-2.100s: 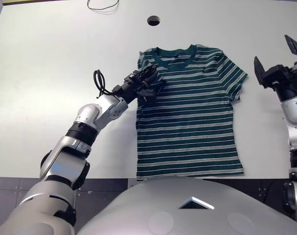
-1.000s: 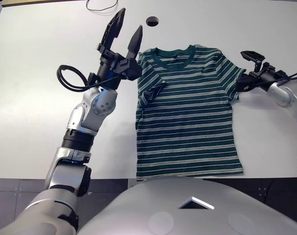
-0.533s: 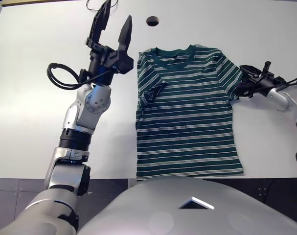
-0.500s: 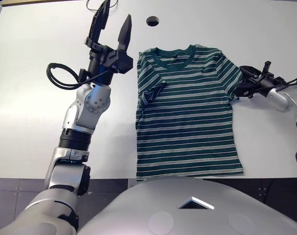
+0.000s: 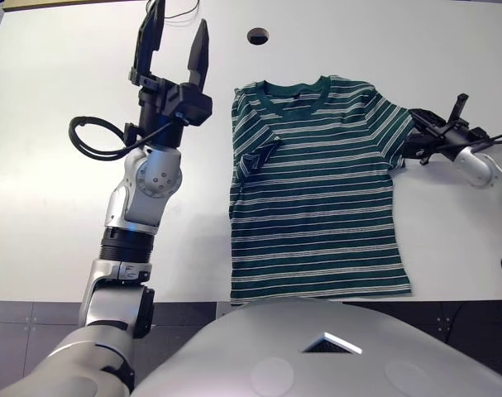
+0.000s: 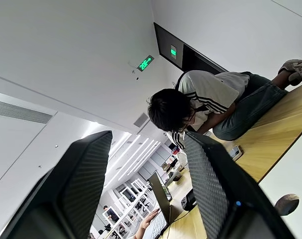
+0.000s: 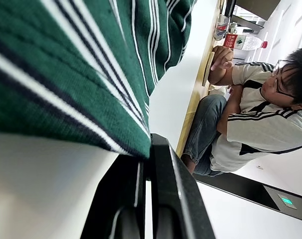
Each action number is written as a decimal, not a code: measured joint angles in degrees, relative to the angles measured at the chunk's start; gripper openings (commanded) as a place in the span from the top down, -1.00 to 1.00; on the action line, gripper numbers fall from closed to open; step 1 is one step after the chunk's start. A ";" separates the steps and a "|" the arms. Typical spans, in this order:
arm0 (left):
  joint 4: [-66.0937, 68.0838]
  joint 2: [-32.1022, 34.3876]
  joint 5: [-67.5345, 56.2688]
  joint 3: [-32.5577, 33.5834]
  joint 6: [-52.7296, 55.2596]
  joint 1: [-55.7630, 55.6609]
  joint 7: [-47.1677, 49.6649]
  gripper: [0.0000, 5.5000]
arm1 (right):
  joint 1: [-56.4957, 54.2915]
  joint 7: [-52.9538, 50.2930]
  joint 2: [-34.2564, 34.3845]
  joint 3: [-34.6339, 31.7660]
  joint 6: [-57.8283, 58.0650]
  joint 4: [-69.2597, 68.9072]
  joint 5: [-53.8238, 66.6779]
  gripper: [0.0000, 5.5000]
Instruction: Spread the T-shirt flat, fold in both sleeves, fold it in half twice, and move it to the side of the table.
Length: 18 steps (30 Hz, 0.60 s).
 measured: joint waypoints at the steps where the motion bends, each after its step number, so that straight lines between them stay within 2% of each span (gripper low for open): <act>1: -0.03 -0.03 -0.16 0.07 -0.02 0.04 -0.05 0.02 | 1.23 -0.47 -0.18 -0.62 -0.15 -1.69 0.82 0.96; 9: 1.90 -0.16 -0.63 0.49 -0.24 0.13 -0.36 0.02 | 10.87 0.82 -0.67 -8.18 1.87 -25.99 6.21 0.96; 14: 4.68 -0.20 -0.61 0.36 -0.41 0.12 -0.36 0.02 | 13.19 4.03 0.33 -8.51 3.99 -32.83 6.05 0.96; 18: 6.66 -1.01 -0.49 -0.71 -0.57 0.04 -0.37 0.02 | 12.89 7.05 4.64 -5.89 4.62 -34.96 3.82 0.96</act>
